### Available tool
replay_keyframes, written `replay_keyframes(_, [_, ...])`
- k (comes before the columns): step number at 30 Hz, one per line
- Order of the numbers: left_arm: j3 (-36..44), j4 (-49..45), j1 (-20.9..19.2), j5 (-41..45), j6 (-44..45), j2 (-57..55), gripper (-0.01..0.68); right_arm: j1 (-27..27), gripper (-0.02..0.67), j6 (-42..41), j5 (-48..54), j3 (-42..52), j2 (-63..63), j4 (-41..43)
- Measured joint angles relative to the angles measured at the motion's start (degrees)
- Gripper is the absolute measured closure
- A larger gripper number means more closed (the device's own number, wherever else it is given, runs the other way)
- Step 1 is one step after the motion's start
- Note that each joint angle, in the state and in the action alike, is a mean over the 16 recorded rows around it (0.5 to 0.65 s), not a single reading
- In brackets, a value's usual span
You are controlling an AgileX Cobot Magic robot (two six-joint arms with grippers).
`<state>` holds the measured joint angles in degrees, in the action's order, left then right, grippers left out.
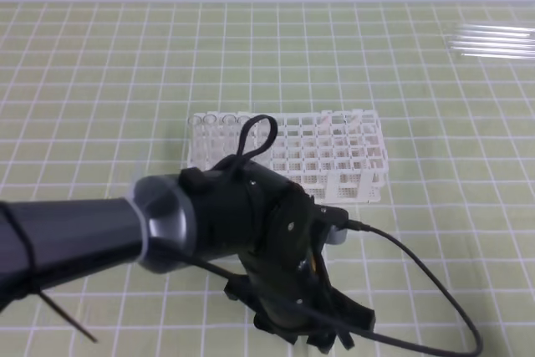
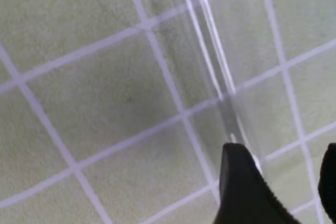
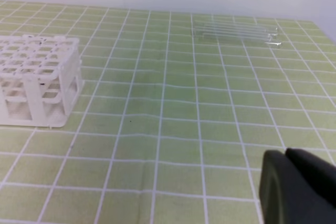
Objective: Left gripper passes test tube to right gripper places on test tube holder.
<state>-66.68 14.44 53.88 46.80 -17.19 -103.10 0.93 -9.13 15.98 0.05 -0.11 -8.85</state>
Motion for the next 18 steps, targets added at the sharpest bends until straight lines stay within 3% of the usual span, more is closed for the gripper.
replay_keyframes(18, [-2.37, -3.45, 0.06, 3.12, -4.13, -3.47, 0.329, 0.00, 0.666, 0.00, 0.00, 0.00, 0.00, 0.00])
